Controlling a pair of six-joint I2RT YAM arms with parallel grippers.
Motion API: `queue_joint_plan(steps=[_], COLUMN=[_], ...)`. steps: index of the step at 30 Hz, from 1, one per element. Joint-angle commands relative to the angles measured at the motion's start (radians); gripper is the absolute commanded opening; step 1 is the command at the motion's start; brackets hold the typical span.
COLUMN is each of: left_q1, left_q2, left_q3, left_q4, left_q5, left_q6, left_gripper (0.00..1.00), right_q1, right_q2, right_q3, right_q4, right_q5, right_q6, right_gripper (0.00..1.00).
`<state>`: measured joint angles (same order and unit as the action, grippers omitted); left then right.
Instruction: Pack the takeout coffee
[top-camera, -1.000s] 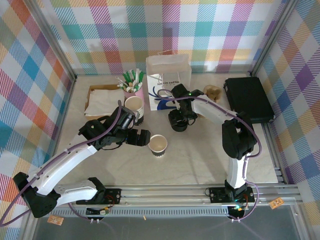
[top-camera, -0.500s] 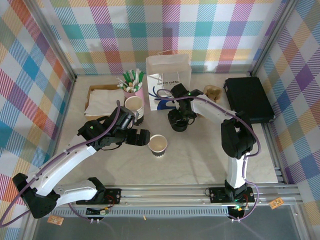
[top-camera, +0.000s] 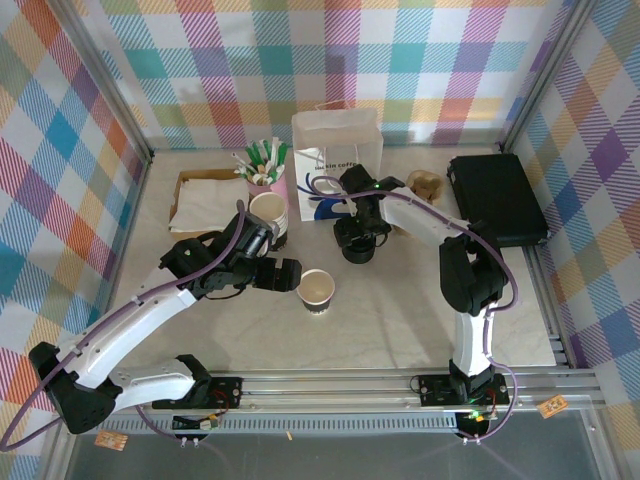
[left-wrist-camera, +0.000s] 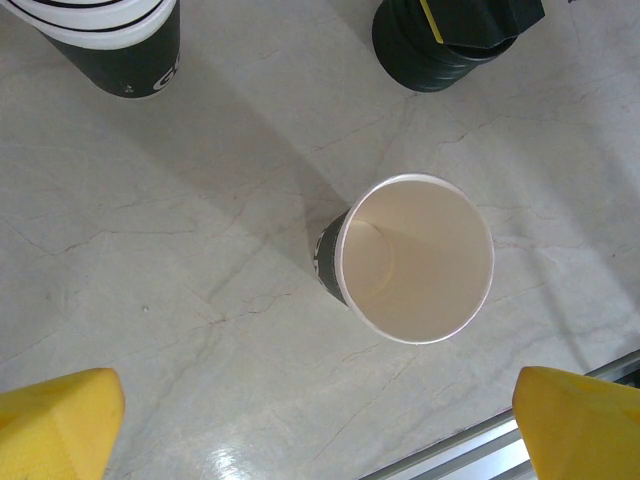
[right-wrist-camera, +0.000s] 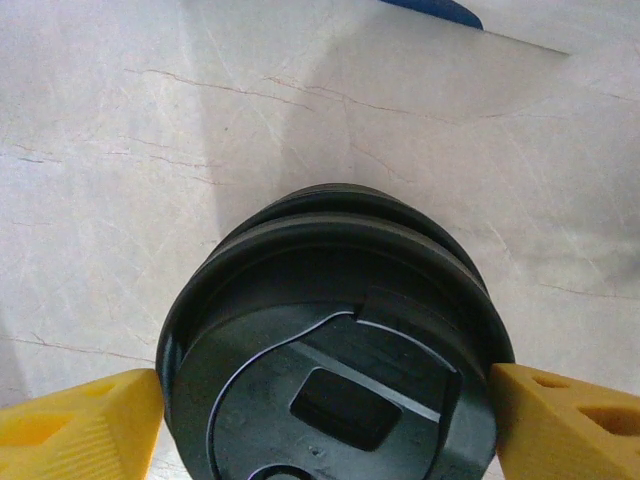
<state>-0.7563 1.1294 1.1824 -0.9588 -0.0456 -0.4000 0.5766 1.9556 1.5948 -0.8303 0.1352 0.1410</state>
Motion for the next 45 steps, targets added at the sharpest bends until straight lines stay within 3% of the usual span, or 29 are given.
queue_joint_plan(steps=[1, 20, 45], left_q1=[-0.006, -0.007, -0.006], left_q2=[0.002, -0.001, -0.016], left_q3=[0.026, 0.020, 0.014], left_q4=[-0.006, -0.001, 0.024], left_q5=[-0.006, -0.002, 0.000], left_q6=[-0.002, 0.006, 0.007], left_gripper=[0.99, 0.99, 0.99], right_q1=[0.002, 0.002, 0.003], right_q2=[0.015, 0.010, -0.060], right_q3=[0.017, -0.001, -0.016], right_q4=[-0.006, -0.013, -0.032], right_q5=[-0.002, 0.018, 0.018], right_q6=[-0.011, -0.006, -0.005], right_gripper=[0.83, 0.81, 0.66])
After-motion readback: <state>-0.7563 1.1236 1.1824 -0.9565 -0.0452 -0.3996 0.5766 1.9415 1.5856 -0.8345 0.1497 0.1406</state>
